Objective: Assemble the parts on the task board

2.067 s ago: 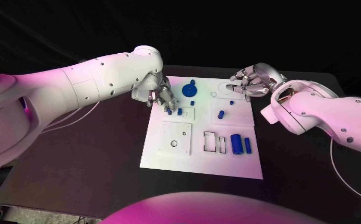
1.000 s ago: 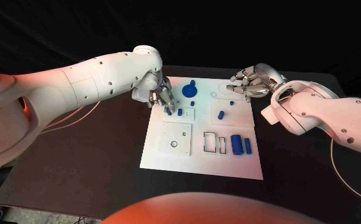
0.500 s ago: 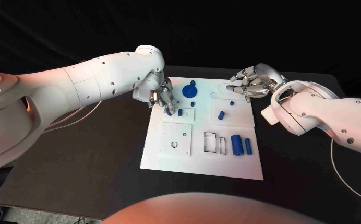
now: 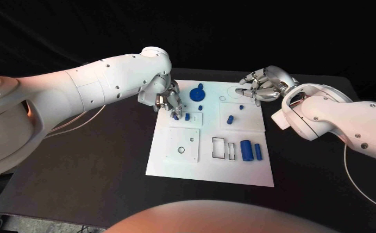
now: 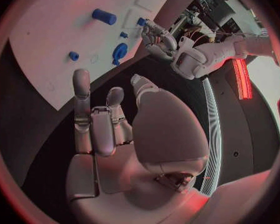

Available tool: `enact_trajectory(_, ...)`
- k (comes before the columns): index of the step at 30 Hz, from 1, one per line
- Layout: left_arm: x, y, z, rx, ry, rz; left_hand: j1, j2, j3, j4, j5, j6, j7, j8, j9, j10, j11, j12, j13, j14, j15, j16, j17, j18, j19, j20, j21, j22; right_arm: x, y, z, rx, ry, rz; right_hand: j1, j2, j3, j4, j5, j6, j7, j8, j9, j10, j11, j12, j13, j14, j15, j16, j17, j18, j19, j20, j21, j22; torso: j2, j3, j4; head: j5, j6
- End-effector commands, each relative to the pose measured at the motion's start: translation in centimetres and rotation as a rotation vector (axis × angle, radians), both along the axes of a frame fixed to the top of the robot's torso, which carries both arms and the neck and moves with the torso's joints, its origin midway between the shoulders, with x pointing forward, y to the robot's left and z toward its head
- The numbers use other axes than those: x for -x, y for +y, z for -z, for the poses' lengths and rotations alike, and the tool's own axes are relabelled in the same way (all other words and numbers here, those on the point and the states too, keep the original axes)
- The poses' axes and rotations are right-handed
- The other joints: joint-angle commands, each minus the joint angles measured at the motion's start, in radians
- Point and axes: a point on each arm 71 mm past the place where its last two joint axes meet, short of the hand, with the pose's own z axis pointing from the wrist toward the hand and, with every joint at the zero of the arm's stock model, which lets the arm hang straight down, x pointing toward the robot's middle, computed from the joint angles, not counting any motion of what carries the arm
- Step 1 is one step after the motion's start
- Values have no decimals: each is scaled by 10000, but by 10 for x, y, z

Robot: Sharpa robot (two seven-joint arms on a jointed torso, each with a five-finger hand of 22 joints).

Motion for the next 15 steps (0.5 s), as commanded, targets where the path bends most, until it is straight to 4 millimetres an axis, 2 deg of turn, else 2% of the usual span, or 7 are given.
enact_trajectory(1,3,4,9,-393,141,3,-426,-231,-318,254,-269,-4,20,-120,-56,-82,-4,20,-6,1040,11,36,2635,-150,13,43,-70,18,1,1,0,64,-42,-133,-115,3,72,8,65,-65,30,48,-9,-66,-5,20,-7,-34,-13,-59,-16,116,-57,-10,-35,-9,1,3,-1,-1,-1)
enact_trajectory(3,3,4,9,-393,129,-17,-712,-324,-635,531,-343,26,48,-210,-84,-98,18,32,10,1040,25,36,2635,-152,21,48,-84,29,1,1,0,63,-44,-132,-115,3,72,8,65,-65,30,48,-9,-66,-5,20,-7,-34,-13,-59,-16,116,-57,-10,-35,-9,1,2,-2,-1,-3)
enact_trajectory(6,3,5,9,-400,130,-29,-840,-408,-862,679,-557,44,60,-274,-93,-119,30,28,1,1040,32,36,2635,-149,22,55,-112,30,1,1,0,63,-47,-130,-115,3,72,8,65,-65,30,48,-9,-66,-5,20,-7,-34,-13,-59,-16,116,-57,-10,-35,-9,4,2,-3,-8,-6)
enact_trajectory(15,3,7,9,-394,111,-70,-940,-471,-1103,855,-755,71,75,-334,-91,-140,45,24,-6,1040,42,36,2635,-148,26,63,-134,40,0,1,0,67,-47,-125,-122,-2,71,8,66,-72,31,49,-10,-79,-4,11,-26,-40,-13,-69,-32,116,-58,-9,-40,-10,0,6,-6,-1,-8)
